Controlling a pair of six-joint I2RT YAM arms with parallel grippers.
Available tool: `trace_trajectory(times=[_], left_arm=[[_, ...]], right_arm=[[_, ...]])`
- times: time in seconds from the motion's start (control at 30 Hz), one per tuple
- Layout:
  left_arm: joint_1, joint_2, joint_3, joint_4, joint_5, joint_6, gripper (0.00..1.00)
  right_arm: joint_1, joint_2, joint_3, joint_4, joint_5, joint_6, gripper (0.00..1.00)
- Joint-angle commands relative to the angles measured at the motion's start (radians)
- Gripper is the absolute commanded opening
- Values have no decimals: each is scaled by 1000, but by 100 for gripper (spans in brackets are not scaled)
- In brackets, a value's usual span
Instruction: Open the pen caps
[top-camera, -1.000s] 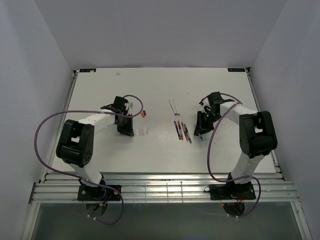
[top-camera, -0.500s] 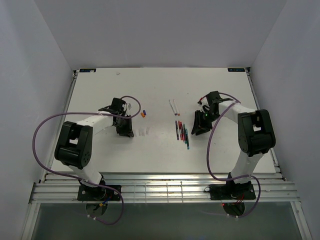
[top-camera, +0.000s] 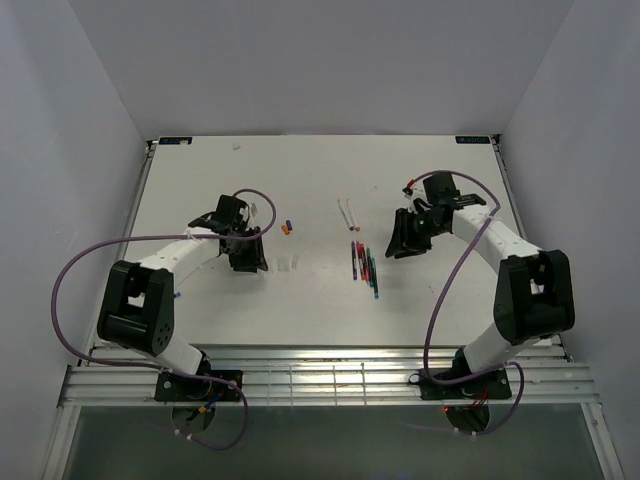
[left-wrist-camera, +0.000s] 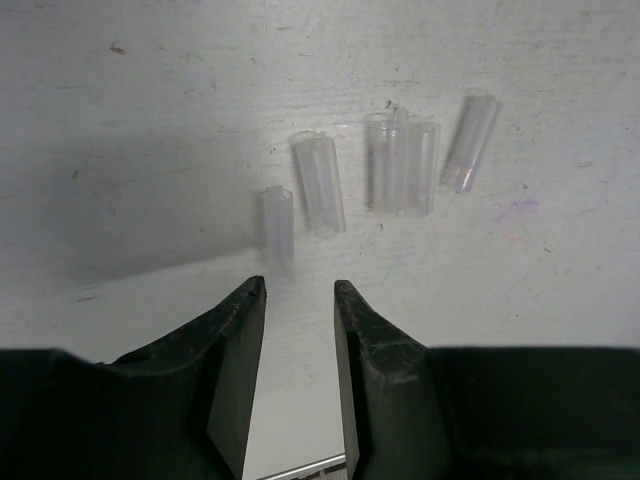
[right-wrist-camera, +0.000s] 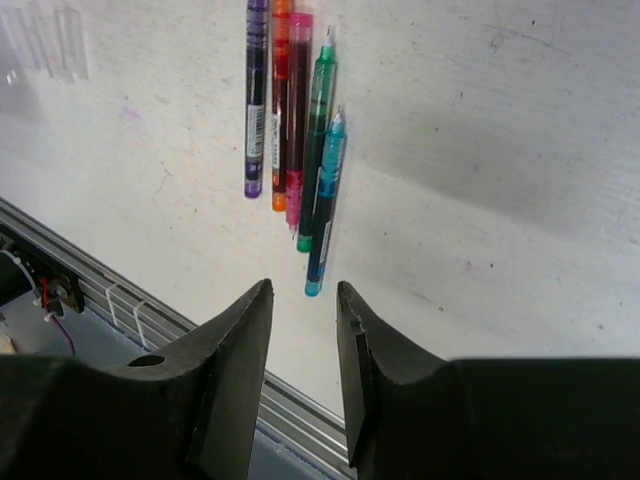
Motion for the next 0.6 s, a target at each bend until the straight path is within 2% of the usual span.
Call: trace_trajectory(times=[0.0,0.17,0.33,0.53,0.57], left_arm=[[0,-101,-13,-10,-30,-30,45],[1,-192,-5,-62,-71,-101,50],[23,-285,-13,-149,-163,-300,57],[148,-350,-2,-200,-174,-472,59],[161,-344,9,-215,-186,-494,62]], right_arm=[[8,-103,-31,-33,-10,13,38],[19,-199,-91,-53,-16,25,39],[27,-294,-146,-88,-11,22,39],[34,-370,-178,-137,-37,25,40],[34,-386,-178,-145,-42,28,40]])
